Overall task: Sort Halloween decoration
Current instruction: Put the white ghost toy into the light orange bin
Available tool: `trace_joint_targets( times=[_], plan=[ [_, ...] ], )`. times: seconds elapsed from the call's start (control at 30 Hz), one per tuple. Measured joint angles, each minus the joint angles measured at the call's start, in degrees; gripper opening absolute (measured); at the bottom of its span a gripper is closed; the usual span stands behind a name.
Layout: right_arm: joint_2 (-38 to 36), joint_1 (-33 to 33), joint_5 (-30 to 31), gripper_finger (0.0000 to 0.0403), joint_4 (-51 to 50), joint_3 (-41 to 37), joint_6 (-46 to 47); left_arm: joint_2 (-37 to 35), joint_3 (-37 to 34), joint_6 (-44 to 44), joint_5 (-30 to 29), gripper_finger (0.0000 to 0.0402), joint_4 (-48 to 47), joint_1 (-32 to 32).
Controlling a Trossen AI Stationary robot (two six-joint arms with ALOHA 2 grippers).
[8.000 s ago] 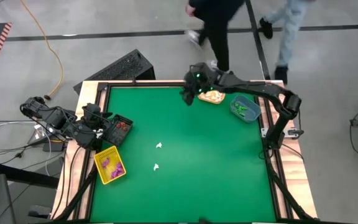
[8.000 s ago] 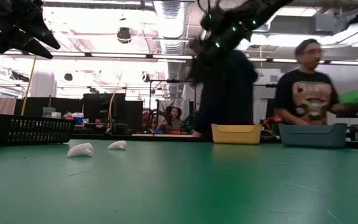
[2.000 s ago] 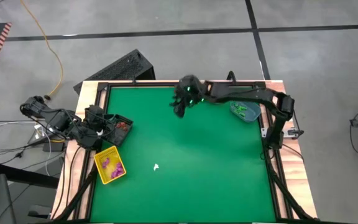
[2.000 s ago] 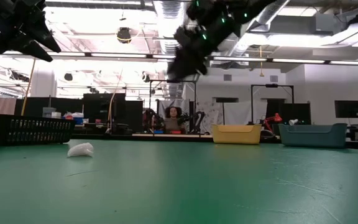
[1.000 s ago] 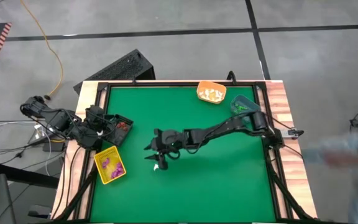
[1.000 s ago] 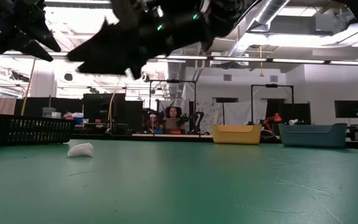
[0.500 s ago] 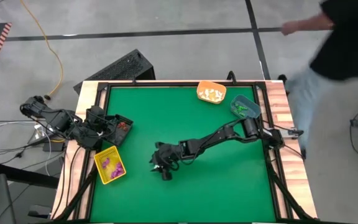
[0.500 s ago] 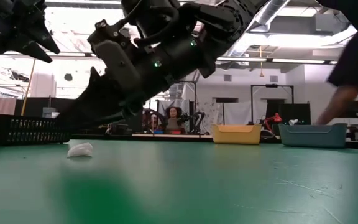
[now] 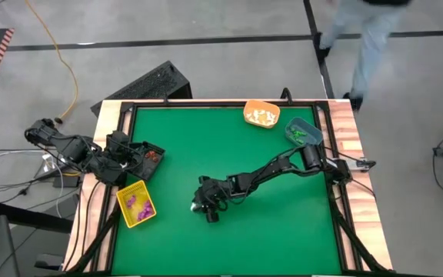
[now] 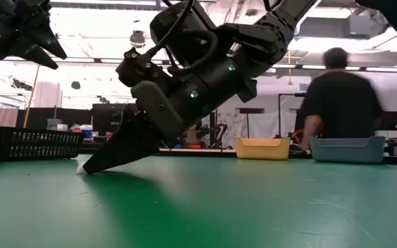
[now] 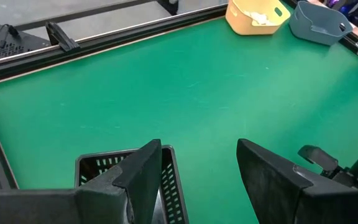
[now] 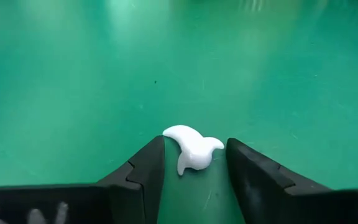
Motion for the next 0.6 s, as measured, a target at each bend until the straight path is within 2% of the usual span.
trace_joint_targets(
  times=[0.2, 0.37, 0.6],
  plan=[
    [0.1, 0.7, 0.5, 0.0170, 4.2, -0.2, -3.7, 0.0, 0.0, -0.5, -0.7, 0.0199, 0.0, 0.0],
    [0.2, 0.7, 0.6, 0.0156, 2.1, -0.2, -3.4, 0.0, 0.0, -0.5, -1.3, 0.0199, 0.0, 0.0],
    [0.1, 0.7, 0.9, 0.0101, 0.4, -0.1, -3.4, 0.0, 0.0, -0.5, -1.4, 0.0199, 0.0, 0.0]
  ],
)
